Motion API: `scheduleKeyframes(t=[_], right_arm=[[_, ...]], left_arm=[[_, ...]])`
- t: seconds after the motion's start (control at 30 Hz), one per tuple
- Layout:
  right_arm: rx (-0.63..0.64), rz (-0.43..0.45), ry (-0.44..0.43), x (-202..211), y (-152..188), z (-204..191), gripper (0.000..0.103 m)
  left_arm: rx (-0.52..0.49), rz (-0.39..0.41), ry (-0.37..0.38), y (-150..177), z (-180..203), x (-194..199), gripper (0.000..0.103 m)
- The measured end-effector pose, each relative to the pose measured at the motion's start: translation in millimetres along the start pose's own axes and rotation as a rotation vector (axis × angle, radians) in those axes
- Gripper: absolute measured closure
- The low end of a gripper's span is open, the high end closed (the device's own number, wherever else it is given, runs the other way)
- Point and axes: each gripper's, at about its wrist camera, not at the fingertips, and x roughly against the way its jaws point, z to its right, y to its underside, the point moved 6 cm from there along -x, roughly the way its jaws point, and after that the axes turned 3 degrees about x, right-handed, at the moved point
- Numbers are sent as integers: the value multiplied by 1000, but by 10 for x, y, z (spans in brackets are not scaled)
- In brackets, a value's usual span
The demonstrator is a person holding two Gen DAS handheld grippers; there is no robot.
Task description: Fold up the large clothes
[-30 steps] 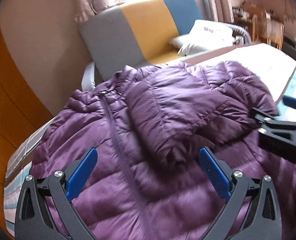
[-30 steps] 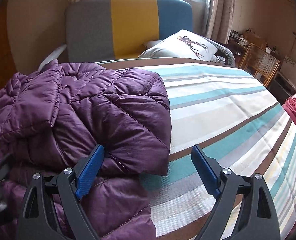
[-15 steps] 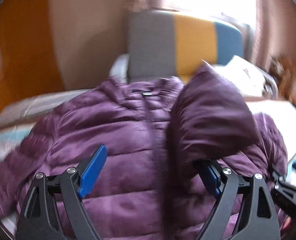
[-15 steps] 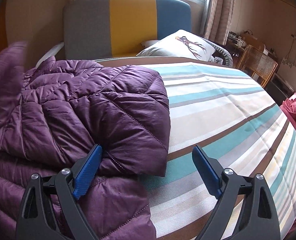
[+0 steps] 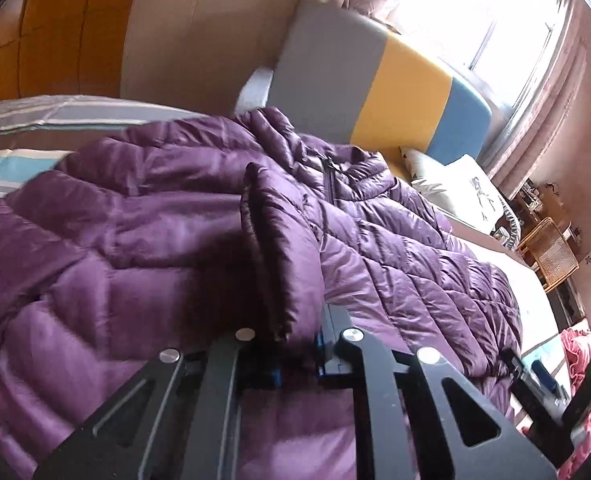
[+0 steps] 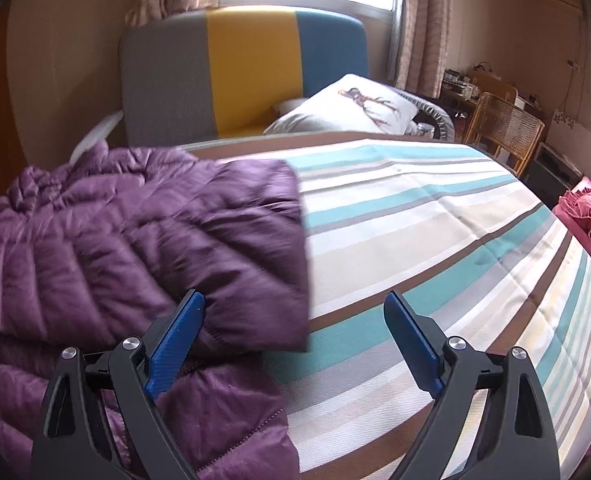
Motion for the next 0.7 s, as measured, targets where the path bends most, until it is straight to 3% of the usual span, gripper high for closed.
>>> scheduleKeyframes(t=[0.3, 0.47, 0.5, 0.57, 0.6, 0.63, 0.7], right_arm=[[20, -137, -16, -289, 59, -53, 12], [-6, -153, -29, -324, 90, -24, 9], [-3, -147, -25, -312, 84, -23, 9], [-3, -130, -22, -269, 63, -15, 9], [-11, -111, -31, -225, 38, 6, 9], [-19, -93, -38, -174, 21, 20, 9], [-19, -40, -30, -7, -28, 53, 9]], left_arm=[[33, -57, 11, 215, -209, -79, 87], [40, -58, 36, 259, -259, -87, 84], [42, -58, 49, 255, -254, -69, 77], [28, -56, 79, 265, -220, 3, 47], [10, -47, 52, 273, -217, 73, 17], [-3, -20, 14, 273, -248, 156, 11], [0, 16, 4, 267, -307, 322, 11]])
